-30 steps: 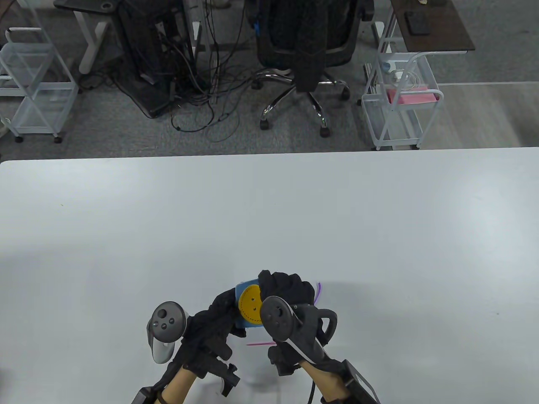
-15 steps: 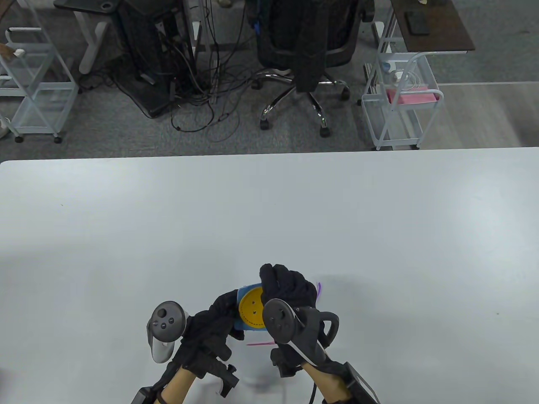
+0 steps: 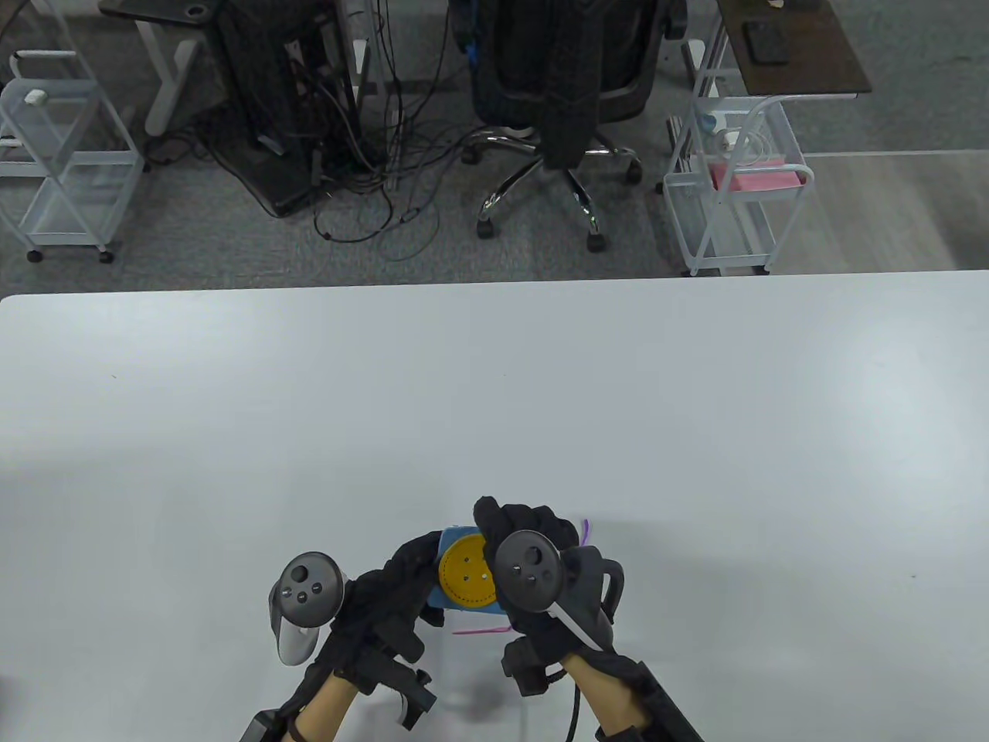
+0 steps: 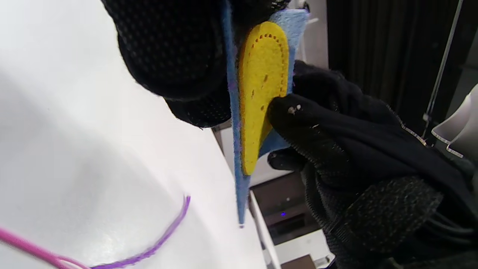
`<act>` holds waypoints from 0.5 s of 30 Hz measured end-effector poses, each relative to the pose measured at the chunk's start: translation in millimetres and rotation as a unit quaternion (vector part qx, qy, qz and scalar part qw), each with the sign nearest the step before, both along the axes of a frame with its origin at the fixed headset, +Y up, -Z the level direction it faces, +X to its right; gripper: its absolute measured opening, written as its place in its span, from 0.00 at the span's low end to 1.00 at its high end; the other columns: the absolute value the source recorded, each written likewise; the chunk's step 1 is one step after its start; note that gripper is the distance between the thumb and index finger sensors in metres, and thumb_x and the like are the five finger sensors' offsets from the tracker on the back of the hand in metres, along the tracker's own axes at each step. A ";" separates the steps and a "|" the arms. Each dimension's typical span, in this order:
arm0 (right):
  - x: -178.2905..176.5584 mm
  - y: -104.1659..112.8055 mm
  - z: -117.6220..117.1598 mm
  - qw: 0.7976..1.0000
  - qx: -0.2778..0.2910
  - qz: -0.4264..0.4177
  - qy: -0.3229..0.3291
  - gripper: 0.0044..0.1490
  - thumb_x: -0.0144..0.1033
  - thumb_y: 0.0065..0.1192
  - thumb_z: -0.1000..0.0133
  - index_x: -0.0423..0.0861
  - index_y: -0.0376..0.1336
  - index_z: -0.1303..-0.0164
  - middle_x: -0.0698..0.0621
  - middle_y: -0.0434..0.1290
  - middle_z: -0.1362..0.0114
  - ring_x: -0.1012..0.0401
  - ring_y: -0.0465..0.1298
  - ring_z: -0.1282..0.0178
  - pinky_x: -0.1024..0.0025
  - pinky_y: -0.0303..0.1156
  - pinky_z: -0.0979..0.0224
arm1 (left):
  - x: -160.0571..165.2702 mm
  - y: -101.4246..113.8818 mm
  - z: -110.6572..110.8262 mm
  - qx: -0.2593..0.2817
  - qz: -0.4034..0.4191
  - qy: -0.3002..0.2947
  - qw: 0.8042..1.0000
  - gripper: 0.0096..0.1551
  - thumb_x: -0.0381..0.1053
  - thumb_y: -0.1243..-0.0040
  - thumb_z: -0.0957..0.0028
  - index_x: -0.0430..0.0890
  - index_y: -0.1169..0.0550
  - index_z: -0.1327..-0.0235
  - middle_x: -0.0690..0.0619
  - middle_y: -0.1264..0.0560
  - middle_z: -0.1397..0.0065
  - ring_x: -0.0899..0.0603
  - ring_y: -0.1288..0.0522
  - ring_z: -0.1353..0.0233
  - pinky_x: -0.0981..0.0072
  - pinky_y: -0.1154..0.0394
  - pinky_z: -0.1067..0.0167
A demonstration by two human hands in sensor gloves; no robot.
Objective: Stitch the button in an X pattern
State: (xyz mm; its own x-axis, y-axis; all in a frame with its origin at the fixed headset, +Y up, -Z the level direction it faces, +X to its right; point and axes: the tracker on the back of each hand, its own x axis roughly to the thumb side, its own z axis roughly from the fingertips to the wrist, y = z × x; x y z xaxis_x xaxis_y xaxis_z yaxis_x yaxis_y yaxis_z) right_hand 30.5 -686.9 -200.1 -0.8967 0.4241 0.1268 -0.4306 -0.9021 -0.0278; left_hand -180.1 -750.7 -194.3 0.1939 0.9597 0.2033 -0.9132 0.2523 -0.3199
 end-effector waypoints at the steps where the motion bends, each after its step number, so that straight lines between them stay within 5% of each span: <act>1: 1.2 -0.2 -0.6 1.000 -0.004 -0.003 0.000 0.31 0.35 0.60 0.41 0.57 0.58 0.26 0.52 0.67 0.28 0.54 0.68 0.31 0.51 0.59 0.20 | -1.3 -2.0 0.0 -0.008 0.022 0.008 1.000 0.25 0.36 0.53 0.38 0.33 0.35 0.27 0.31 0.23 0.37 0.39 0.12 0.53 0.69 0.13 0.61; 7: 7.3 0.5 -2.9 0.998 -0.010 -0.068 0.016 0.29 0.34 0.61 0.42 0.56 0.60 0.29 0.50 0.68 0.29 0.53 0.69 0.34 0.50 0.61 0.23 | -4.6 -5.8 -2.2 -0.041 0.071 -0.007 0.997 0.37 0.54 0.49 0.35 0.28 0.36 0.25 0.27 0.23 0.37 0.36 0.13 0.53 0.66 0.14 0.63; 11: 8.2 2.0 -3.2 0.995 -0.008 -0.092 0.026 0.29 0.34 0.61 0.42 0.55 0.61 0.30 0.49 0.69 0.30 0.53 0.72 0.37 0.51 0.64 0.26 | -0.8 -1.4 -2.8 -0.013 -0.008 -0.028 0.999 0.32 0.49 0.45 0.36 0.32 0.33 0.27 0.32 0.22 0.37 0.41 0.12 0.54 0.70 0.13 0.64; 15: 8.3 1.6 -2.4 0.995 -0.003 -0.097 0.029 0.29 0.34 0.61 0.43 0.55 0.61 0.30 0.49 0.69 0.31 0.54 0.72 0.37 0.51 0.65 0.26 | -0.9 0.2 -2.7 -0.011 0.007 -0.019 1.000 0.25 0.43 0.46 0.37 0.33 0.29 0.31 0.35 0.19 0.40 0.42 0.11 0.57 0.72 0.13 0.67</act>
State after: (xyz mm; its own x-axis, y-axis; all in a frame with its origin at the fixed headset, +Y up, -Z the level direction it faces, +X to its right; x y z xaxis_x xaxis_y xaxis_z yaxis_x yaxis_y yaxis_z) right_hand 38.8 -685.4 -202.4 -0.7892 0.5892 0.1730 -0.5973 -0.8020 0.0065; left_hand -180.9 -750.6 -196.9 0.1725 0.9667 0.1892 -0.9041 0.2316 -0.3590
